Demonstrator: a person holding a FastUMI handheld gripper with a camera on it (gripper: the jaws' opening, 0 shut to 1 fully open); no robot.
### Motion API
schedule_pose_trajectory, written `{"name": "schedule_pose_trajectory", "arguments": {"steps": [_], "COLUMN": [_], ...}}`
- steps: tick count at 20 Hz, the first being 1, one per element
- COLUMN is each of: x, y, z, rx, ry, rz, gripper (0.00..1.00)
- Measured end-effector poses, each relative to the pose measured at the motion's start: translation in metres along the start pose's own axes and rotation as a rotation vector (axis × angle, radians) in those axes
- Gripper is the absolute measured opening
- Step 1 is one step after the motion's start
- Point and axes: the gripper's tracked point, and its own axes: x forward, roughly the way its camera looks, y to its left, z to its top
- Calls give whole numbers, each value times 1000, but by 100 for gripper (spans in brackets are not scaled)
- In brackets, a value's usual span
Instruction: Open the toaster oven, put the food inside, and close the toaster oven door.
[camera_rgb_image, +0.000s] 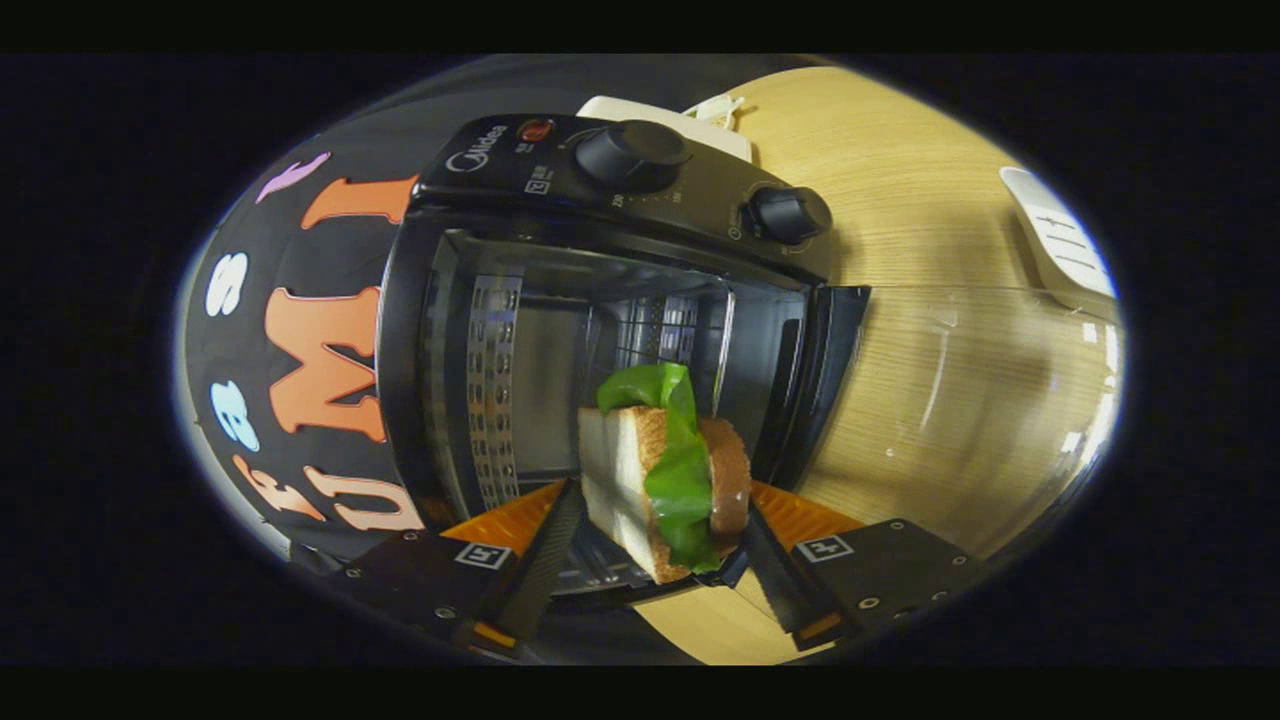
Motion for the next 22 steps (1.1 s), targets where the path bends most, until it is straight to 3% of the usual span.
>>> {"name": "schedule_pose_trajectory", "arguments": {"steps": [2, 8, 11, 17, 22], "x": [-8, -33, -63, -136, -162], "y": [1, -20, -38, -49, -79], "z": [-1, 4, -2, -11, -9], "rx": [2, 20, -55, -385, -782], "ry": [7, -5, 4, 44, 57], "rz": [9, 2, -5, 27, -76], "gripper": [97, 98, 98, 98, 98]}}
